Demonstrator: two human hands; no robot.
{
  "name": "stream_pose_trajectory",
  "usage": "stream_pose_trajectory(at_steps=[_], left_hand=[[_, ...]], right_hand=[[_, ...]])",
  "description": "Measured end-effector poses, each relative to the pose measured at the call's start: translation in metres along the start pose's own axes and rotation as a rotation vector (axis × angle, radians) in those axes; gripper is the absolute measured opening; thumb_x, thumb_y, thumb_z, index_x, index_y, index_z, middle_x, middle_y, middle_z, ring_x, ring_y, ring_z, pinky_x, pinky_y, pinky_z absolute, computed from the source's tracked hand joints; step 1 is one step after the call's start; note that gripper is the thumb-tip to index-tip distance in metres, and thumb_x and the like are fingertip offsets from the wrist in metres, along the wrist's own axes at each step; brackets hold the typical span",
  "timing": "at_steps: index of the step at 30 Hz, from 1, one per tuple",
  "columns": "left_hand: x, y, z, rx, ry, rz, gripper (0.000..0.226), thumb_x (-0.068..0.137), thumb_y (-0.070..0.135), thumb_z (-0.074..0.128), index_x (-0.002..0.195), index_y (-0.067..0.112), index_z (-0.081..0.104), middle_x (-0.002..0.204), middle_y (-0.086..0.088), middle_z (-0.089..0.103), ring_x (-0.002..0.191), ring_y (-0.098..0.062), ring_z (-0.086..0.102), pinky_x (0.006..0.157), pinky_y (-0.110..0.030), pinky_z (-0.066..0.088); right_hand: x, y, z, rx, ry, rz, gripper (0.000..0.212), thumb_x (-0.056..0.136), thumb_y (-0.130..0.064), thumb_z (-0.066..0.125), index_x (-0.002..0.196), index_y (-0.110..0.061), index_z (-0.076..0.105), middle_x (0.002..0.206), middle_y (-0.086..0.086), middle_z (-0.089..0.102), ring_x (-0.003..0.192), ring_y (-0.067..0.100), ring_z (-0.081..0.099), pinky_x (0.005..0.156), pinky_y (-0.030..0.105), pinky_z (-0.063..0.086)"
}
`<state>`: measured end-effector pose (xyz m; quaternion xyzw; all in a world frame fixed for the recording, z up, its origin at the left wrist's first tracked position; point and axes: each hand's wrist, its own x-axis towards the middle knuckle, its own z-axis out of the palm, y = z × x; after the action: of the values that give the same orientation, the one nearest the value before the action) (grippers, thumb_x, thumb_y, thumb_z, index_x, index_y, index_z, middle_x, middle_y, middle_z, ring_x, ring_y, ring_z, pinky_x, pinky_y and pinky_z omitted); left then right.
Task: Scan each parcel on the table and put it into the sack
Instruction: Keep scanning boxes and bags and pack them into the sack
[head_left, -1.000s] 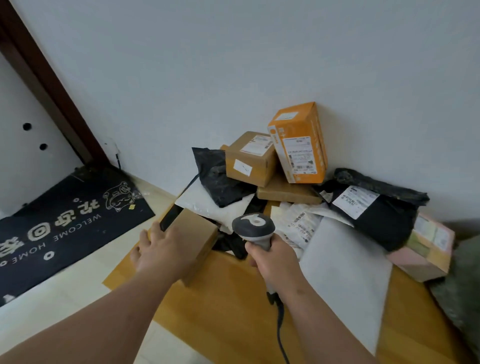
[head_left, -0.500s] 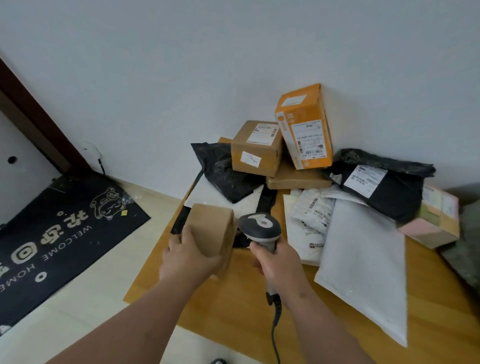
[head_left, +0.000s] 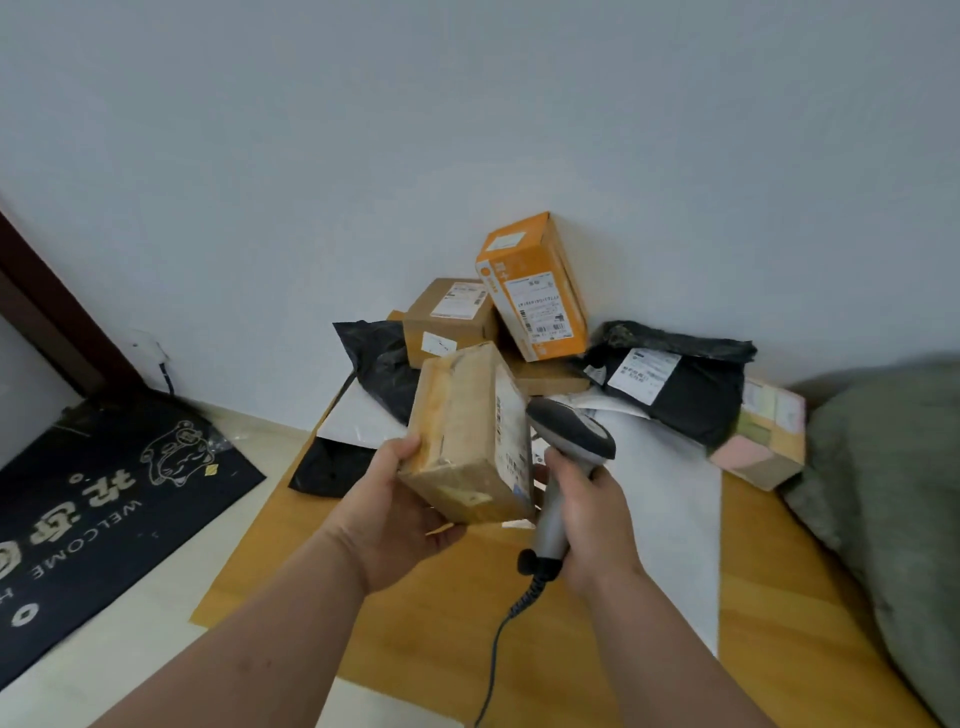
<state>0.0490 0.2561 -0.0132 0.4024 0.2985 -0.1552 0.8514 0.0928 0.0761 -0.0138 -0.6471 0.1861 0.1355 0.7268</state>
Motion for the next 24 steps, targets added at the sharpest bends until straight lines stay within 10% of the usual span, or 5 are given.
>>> stream_pose_trajectory(at_steps=[7,11,17,24], left_hand=[[-0.004,-0.039,0.048,0.007,0.049,0.09,0.033,0.101,0.023,0.047,0.133,0.024,0.057,0.12,-0.011,0.069,0.112,-0.03,0.063,0.082,-0.05,0.056],[-0.009,-0.049,0.079,0.262,0.128,0.178,0.04,0.1,0.004,0.045,0.128,0.031,0.058,0.118,-0.009,0.069,0.107,-0.029,0.064,0.07,-0.042,0.057],[-0.024,-0.064,0.108,0.49,0.048,0.094,0.037,0.09,0.054,0.061,0.118,0.031,0.066,0.115,-0.004,0.069,0.107,-0.024,0.064,0.084,-0.045,0.054],[-0.026,-0.085,0.117,0.402,0.004,0.156,0.049,0.086,0.017,0.072,0.13,0.029,0.055,0.109,-0.005,0.075,0.1,-0.028,0.068,0.086,-0.045,0.055]], right_hand=[[-0.016,-0.021,-0.061,0.07,0.026,-0.107,0.016,0.091,-0.032,0.07,0.106,-0.029,0.065,0.107,-0.001,0.074,0.104,0.025,0.068,0.097,0.052,0.053],[-0.027,-0.031,-0.094,0.01,0.029,-0.197,0.017,0.094,-0.031,0.066,0.11,-0.028,0.061,0.104,-0.008,0.068,0.101,0.014,0.062,0.08,0.032,0.049],[-0.039,-0.034,-0.13,-0.075,0.056,-0.241,0.008,0.094,-0.028,0.065,0.1,-0.029,0.059,0.1,-0.007,0.068,0.094,0.013,0.064,0.068,0.025,0.045],[-0.052,-0.039,-0.158,-0.132,0.079,-0.251,0.007,0.094,-0.029,0.064,0.098,-0.029,0.059,0.096,-0.005,0.069,0.09,0.014,0.066,0.067,0.026,0.048]])
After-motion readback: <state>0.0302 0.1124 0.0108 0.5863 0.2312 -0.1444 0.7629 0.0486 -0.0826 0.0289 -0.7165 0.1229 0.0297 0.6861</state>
